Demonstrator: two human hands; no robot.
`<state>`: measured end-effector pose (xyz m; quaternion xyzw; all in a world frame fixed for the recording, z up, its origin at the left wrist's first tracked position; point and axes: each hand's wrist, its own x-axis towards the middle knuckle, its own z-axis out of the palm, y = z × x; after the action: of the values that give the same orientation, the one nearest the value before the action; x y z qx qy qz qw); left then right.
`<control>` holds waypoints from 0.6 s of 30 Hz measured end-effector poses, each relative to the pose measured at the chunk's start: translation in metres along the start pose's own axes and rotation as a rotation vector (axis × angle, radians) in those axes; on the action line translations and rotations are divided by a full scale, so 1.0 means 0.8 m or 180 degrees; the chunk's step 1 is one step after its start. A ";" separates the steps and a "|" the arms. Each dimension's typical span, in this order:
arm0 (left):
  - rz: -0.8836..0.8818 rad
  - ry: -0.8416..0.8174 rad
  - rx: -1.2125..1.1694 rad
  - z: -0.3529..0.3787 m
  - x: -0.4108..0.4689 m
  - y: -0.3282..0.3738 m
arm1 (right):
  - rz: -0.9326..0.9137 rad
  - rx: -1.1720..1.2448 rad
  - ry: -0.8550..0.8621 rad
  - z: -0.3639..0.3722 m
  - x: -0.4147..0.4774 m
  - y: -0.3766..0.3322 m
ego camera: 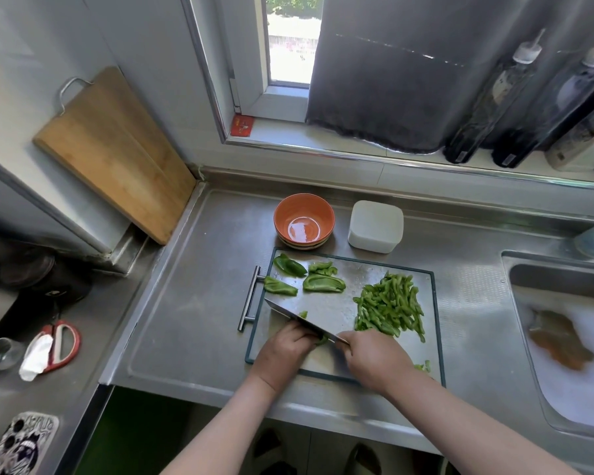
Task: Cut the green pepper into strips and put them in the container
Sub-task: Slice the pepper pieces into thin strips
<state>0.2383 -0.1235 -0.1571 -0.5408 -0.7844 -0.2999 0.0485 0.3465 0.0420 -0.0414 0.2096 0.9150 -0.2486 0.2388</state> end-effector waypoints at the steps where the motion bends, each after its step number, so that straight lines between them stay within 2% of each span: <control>1: -0.0014 0.0037 0.0041 -0.001 0.000 0.002 | 0.0032 0.0010 -0.0005 0.001 0.003 -0.004; 5: -0.0068 0.0125 0.0205 -0.004 0.000 0.008 | 0.0122 0.0100 -0.0010 0.000 0.016 -0.015; 12: -0.0196 0.0015 -0.0144 -0.020 0.007 0.011 | 0.0374 0.0424 -0.0046 -0.009 0.003 0.010; 15: -0.0658 0.0271 -0.0460 -0.032 0.008 0.011 | 0.0442 0.0576 0.0043 -0.024 -0.010 0.030; 18: -0.1577 0.0669 -0.0447 -0.045 0.027 0.009 | 0.0507 0.0877 0.0282 -0.042 -0.016 0.045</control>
<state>0.2272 -0.1229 -0.1164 -0.3004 -0.8607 -0.4108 0.0171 0.3637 0.0857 -0.0213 0.3230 0.8624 -0.3425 0.1861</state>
